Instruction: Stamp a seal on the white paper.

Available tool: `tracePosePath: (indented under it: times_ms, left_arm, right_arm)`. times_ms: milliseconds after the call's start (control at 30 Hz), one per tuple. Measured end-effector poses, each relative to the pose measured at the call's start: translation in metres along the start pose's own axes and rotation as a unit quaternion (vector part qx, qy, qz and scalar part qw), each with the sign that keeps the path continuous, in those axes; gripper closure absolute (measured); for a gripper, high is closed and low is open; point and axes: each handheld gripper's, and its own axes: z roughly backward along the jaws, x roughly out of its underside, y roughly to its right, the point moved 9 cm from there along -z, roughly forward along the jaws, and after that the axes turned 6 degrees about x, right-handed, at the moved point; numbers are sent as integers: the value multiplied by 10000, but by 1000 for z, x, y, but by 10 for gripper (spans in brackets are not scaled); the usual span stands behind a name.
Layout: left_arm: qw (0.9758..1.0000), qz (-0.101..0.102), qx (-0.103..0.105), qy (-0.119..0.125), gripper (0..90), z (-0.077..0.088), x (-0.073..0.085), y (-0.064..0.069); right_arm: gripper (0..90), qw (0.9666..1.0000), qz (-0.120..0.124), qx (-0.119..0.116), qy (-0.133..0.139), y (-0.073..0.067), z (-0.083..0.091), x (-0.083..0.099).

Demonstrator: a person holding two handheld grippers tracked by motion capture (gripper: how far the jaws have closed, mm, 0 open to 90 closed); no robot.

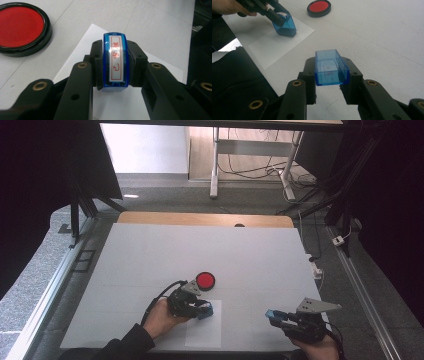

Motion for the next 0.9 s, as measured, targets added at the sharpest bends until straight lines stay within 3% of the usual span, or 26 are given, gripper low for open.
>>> tracePosePath:
  times_ms: [367,900]
  left_arm:
    - [9999,105,132,3,699,1,-1,-1]
    - [9999,-74,78,96,699,12,-6,5]
  right_arm:
    - [682,10000,19,-6,-4,0,0,0]
    - [682,10000,26,-19,12,-1,0,0]
